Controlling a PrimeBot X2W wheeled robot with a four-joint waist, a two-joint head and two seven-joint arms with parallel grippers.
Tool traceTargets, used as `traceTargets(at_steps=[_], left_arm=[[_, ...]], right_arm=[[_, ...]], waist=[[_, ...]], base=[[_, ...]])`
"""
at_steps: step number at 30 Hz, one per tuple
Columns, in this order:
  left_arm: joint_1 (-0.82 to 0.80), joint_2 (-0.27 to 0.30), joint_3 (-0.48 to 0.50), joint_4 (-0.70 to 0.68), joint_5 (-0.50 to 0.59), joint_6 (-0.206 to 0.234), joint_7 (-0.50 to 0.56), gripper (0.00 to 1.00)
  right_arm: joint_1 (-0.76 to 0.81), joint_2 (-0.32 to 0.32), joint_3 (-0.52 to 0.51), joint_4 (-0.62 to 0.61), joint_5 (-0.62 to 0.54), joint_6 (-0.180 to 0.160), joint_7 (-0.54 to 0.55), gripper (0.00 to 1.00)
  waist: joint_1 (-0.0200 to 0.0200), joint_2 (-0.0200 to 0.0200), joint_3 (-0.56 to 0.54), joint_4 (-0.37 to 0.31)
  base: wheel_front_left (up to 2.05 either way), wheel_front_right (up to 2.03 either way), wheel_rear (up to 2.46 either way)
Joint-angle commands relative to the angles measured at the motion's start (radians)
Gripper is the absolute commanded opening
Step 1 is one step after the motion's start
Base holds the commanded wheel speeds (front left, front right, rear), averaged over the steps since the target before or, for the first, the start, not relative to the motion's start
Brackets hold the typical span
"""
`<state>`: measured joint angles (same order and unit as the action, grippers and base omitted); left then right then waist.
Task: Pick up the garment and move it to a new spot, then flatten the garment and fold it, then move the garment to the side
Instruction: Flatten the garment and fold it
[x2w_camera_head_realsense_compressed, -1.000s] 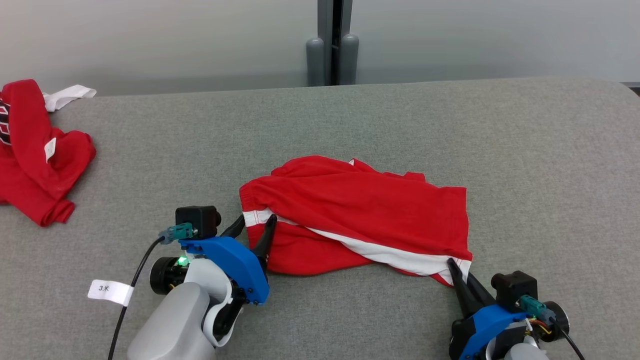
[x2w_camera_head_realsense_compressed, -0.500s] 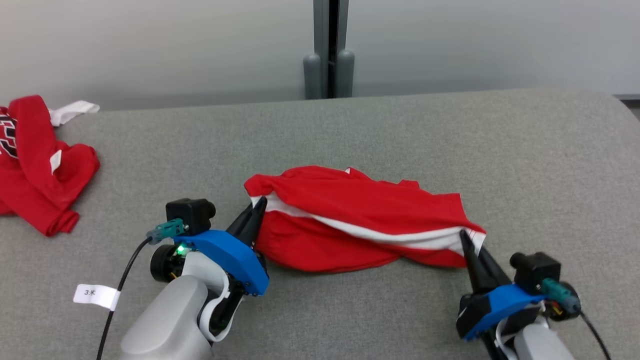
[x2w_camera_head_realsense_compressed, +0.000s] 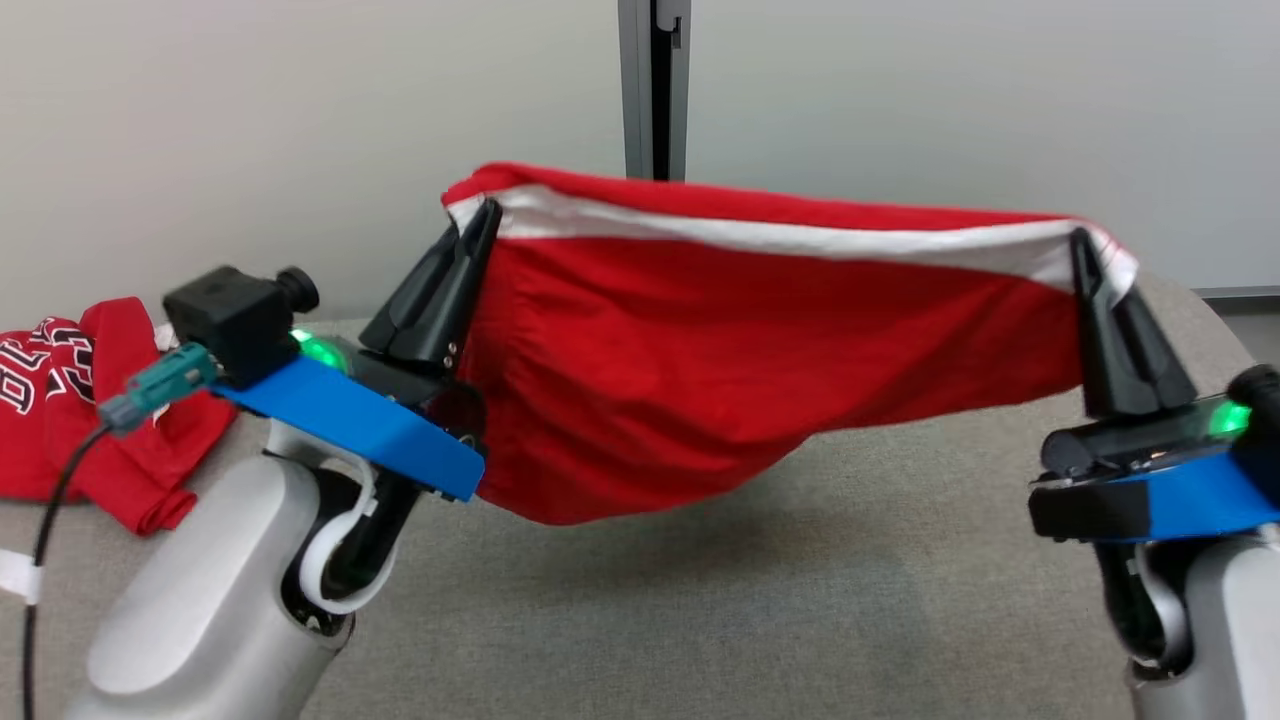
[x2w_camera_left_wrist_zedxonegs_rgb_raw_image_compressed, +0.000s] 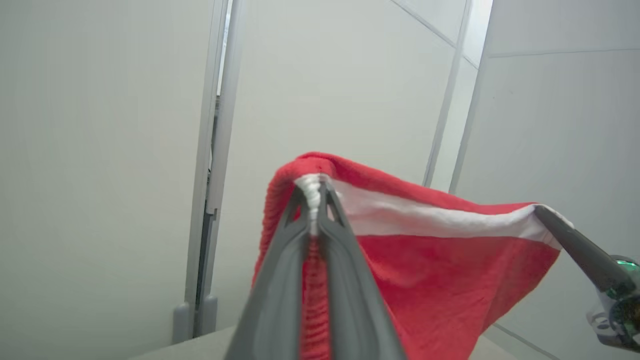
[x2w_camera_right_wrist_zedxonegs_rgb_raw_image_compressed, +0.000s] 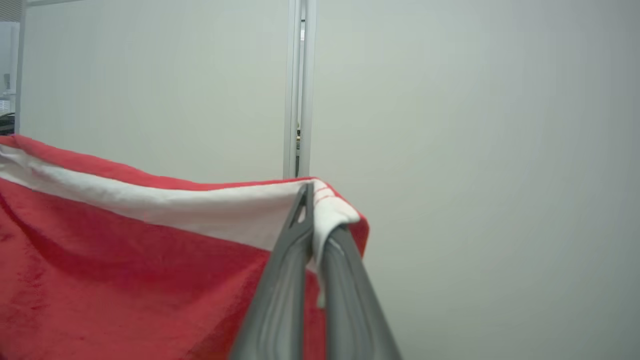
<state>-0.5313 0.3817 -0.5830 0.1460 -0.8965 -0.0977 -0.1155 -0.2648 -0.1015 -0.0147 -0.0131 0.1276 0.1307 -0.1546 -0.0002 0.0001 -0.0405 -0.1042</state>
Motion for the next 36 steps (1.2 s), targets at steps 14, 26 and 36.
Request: traceTargets(at_steps=[14, 26, 36], left_arm=[[-0.141, 0.135, 0.075, -0.426, -0.003, 0.150, 0.223, 0.00], [-0.427, 0.089, 0.064, -0.205, 0.066, 0.110, 0.263, 0.00], [-0.482, -0.002, 0.028, 0.055, 0.144, 0.064, 0.095, 0.00]], right_arm=[[-0.036, -0.045, -0.046, -0.352, 0.040, 0.000, 0.222, 0.00], [-0.449, -0.059, -0.023, -0.024, 0.041, 0.000, 0.152, 0.00], [-0.613, -0.002, 0.022, 0.282, -0.014, 0.000, 0.007, 0.00]], waist=[[0.0002, -0.0001, 0.070, -0.021], [0.0002, -0.0001, 0.322, -0.074], [0.0002, -0.0001, 0.470, -0.097]], base=[[0.00, 0.00, 0.00], [0.00, 0.00, 0.00], [0.00, 0.00, 0.00]])
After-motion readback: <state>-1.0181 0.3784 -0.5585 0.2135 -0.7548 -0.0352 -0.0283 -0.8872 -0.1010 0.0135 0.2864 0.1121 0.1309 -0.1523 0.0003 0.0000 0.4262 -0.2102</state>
